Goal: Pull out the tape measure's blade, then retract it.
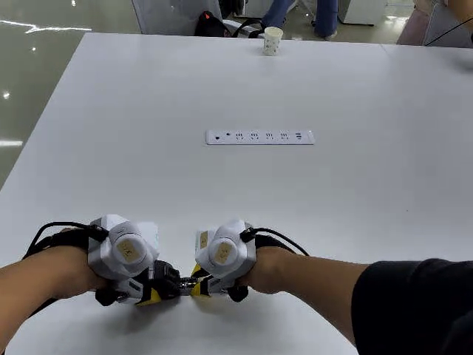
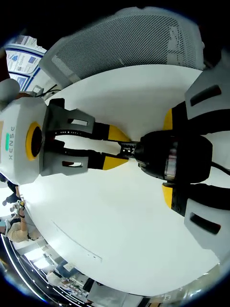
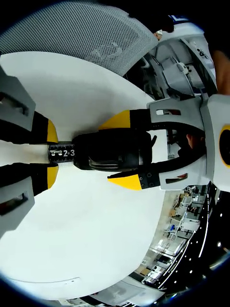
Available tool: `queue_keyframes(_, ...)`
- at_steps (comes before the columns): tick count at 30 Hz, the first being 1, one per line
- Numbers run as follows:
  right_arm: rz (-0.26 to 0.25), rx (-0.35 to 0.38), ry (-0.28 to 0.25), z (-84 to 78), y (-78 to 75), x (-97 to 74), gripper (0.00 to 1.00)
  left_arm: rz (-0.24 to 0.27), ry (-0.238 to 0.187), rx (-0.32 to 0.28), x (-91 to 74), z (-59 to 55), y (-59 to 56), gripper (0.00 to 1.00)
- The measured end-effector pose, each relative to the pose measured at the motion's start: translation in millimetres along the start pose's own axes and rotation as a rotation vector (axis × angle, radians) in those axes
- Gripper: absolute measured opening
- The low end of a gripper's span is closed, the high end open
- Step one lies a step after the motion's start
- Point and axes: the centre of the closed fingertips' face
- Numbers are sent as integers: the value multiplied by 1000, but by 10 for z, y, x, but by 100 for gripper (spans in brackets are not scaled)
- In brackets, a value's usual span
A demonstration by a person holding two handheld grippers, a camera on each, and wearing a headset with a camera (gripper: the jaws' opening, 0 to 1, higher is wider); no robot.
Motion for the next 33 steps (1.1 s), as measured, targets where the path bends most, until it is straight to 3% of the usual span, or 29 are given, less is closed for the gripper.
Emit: queue_keyframes(33,3,35,9,-171,6,-141,10,0,-4,-1,-2,7,5,34)
Point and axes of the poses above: the centre of the closed fingertips' face, and the gripper's own axes: x roughly forward along the fingers, y roughly to its left, z roughly out of its top, and after that the axes turned 5 degrees about y, right-handed
